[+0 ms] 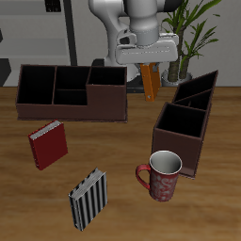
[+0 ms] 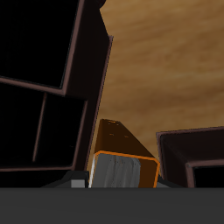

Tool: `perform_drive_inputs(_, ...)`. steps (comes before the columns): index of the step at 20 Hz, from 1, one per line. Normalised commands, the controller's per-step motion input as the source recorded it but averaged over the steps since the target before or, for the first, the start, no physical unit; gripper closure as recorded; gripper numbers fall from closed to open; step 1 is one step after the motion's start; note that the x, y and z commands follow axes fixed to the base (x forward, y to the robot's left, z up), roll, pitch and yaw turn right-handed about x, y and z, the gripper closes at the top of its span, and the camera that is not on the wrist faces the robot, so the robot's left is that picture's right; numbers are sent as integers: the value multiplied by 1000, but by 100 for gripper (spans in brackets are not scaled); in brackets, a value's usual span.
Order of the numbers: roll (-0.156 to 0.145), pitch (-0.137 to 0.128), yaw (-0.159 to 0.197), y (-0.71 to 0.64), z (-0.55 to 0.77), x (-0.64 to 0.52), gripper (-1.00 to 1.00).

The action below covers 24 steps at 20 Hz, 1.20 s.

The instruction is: Place the orange book into the left desk caddy's left compartment

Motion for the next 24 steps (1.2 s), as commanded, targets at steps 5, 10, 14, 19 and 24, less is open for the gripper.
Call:
perform_drive_inputs(5,39,2,10,329,-24,-242,100)
perform_drive_inputs(10,34,-6,22,282,-32,-257,100)
perform_drive_inputs(14,42,-6,3,224,-37,-263,100)
perform_drive_inputs(19,51,6,11,305,-38,-247,100)
perform_drive_inputs(24,64,-5,16,355,33,-221,100)
